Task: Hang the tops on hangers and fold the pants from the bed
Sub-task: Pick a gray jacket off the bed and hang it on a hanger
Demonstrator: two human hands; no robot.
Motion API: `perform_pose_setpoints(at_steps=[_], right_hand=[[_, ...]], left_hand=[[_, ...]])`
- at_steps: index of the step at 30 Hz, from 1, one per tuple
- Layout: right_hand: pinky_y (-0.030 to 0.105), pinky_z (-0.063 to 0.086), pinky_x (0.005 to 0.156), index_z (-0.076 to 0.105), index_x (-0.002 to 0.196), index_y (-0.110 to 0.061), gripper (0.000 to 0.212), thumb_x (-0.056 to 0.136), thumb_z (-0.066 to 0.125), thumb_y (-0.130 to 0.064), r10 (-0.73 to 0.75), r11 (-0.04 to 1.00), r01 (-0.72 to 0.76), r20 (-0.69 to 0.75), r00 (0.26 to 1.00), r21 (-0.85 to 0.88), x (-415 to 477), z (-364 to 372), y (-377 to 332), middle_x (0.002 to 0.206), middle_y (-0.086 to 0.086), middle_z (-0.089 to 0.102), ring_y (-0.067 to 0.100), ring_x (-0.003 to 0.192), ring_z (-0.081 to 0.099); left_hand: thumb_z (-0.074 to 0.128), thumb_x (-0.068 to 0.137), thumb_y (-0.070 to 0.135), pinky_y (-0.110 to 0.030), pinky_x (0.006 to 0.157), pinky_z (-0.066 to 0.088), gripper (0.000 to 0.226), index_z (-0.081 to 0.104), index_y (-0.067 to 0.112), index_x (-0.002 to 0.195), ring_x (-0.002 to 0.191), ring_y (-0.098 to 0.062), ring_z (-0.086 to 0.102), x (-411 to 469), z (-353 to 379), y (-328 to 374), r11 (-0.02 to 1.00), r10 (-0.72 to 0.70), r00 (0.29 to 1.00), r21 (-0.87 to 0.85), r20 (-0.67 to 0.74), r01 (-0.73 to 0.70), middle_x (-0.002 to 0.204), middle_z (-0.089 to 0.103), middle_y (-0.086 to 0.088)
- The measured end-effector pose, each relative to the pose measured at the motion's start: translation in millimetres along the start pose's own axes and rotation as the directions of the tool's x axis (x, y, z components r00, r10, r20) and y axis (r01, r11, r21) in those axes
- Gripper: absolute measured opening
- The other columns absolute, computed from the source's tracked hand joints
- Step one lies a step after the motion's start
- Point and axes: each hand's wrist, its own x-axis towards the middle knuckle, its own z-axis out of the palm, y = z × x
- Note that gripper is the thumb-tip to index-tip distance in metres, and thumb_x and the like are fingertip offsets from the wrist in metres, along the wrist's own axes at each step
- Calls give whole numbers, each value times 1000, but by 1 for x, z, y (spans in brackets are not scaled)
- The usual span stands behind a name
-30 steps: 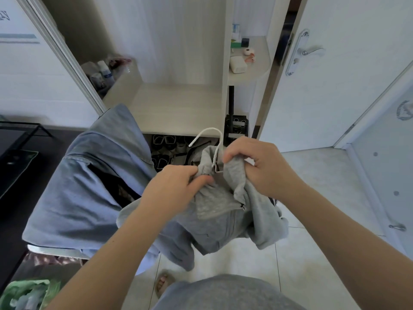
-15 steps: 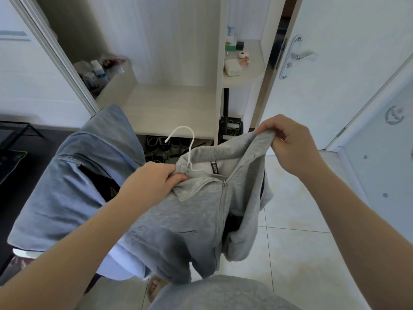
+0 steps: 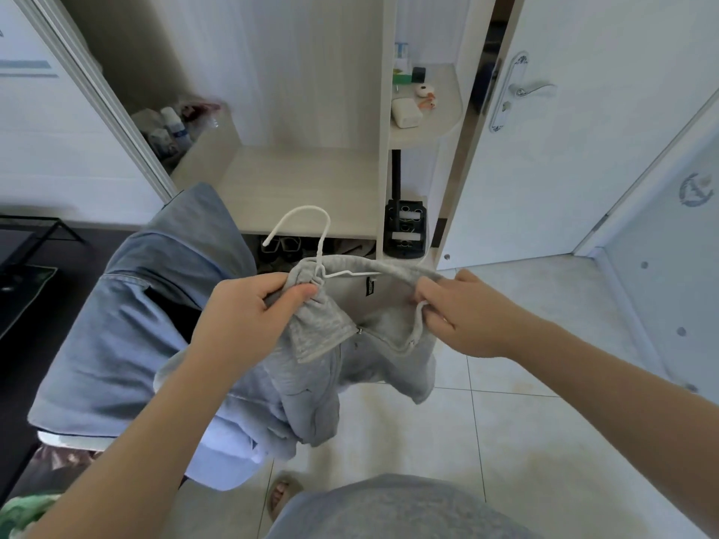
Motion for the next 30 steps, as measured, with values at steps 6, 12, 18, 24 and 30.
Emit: perform_pose_setpoints(at_steps=[6, 12, 18, 24, 30], right_hand=[[41, 27, 102, 54, 118, -24, 43, 86, 46, -52, 72, 853, 51, 214, 974, -519, 14, 3, 0, 105, -6, 66, 22, 110, 47], [70, -17, 112, 67, 102, -29, 19, 92, 52, -24, 95, 676, 104, 226, 969, -730, 26, -20, 12, 103, -9, 67, 26, 129, 39], [65, -4, 117, 65, 86, -19, 15, 76, 56, -12, -93, 786, 2, -114, 989, -618, 40, -42, 2, 81, -7, 68, 25, 116, 54], [53, 5, 117, 53, 70, -27, 19, 63, 61, -11, -227, 848, 160, -74, 971, -505, 29, -68, 12, 78, -8, 67, 17, 117, 61], [54, -29, 109, 66, 99, -34, 33, 74, 47, -22, -80, 781, 181, 191, 978, -598, 16, -58, 17, 103, -17, 70, 8, 146, 27]], left_hand=[[60, 87, 59, -23, 45, 33, 40, 59, 29, 62, 45, -15, 42, 6, -8, 1, 997, 60, 998, 40, 9, -60, 47, 45, 3], [50, 87, 67, -26, 51, 39, 53, 62, 21, 64, 51, -17, 51, 14, -14, -10, 966, 21, 976, 246, 215, -74, 49, 53, 1], [51, 94, 60, -37, 63, 49, 50, 49, 23, 61, 61, -14, 54, 25, 3, -5, 894, -77, 960, 446, 269, -53, 59, 54, 8], [44, 97, 57, -42, 62, 52, 48, 57, 17, 74, 65, -25, 58, 31, -13, -13, 863, -55, 997, 504, 48, 24, 63, 58, 0], [52, 95, 52, -33, 51, 37, 47, 49, 15, 66, 52, -25, 49, 17, -7, -12, 895, 151, 987, 431, -50, -115, 52, 43, 5]])
